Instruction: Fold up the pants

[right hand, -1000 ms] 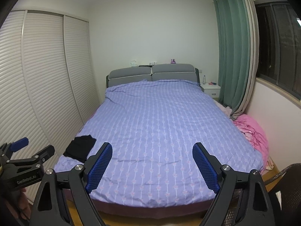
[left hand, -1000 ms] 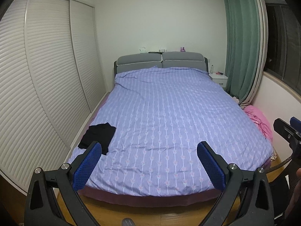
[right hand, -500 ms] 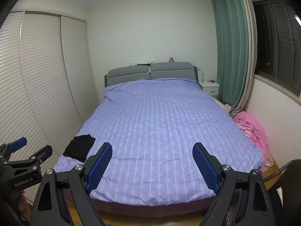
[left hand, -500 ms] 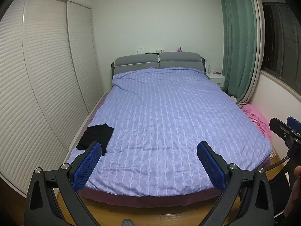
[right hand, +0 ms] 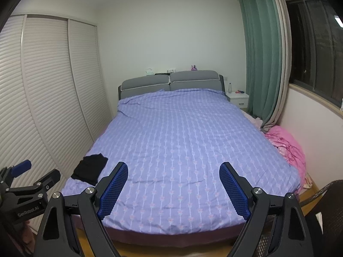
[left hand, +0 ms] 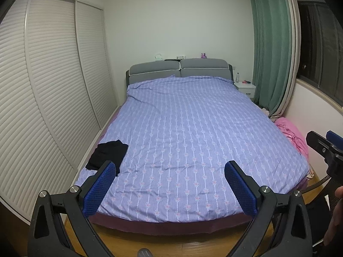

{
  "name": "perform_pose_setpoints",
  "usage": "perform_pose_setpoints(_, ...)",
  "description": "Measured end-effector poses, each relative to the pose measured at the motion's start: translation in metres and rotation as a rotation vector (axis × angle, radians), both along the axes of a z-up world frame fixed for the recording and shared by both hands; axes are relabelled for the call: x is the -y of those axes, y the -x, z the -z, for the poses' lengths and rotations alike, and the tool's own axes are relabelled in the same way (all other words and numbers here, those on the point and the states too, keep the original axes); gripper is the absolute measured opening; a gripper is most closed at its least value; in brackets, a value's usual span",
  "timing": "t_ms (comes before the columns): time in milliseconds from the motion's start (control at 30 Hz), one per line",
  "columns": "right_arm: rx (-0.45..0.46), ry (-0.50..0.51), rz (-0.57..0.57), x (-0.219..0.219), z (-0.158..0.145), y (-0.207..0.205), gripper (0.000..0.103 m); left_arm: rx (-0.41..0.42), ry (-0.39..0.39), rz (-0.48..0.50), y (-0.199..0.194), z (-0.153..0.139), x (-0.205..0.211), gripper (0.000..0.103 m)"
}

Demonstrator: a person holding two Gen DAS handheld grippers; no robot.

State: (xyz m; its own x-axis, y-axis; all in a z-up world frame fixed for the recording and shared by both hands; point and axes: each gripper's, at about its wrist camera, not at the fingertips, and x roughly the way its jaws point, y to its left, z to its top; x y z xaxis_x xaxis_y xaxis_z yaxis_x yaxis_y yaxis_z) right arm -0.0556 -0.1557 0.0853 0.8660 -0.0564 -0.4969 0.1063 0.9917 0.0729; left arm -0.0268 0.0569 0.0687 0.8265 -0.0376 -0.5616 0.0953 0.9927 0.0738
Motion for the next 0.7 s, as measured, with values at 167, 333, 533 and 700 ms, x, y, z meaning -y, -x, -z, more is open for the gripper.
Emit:
perform_pose_setpoints(167, 0.001, -0.004, 0.000, 0.0031, 0.0004, -0.0003, 0.088, 0.001, -0.001, -0.008, -0.0002, 0.0003, 0.0010, 0.103)
perform_pose_setpoints(333, 0.002, -0.002, -0.001, 0.0030, 0.0009, 0.0000, 0.088, 0.001, -0.003, -0.012, -0.0003, 0.0009, 0.0032, 0.103)
perform_pose_setpoints(533, 0.006, 0.002, -0.003, 0.0029, 0.0021, 0.0005, 0.088, 0.003, -0.002, -0.015, 0.0003, 0.0020, 0.0035, 0.103)
perform_pose_setpoints(700, 0.005, 0.005, -0.005, 0.0006, 0.0034, -0.0002, 0.088, 0.003, -0.008, -0.018, 0.0009, 0.0040, 0.0051, 0.103)
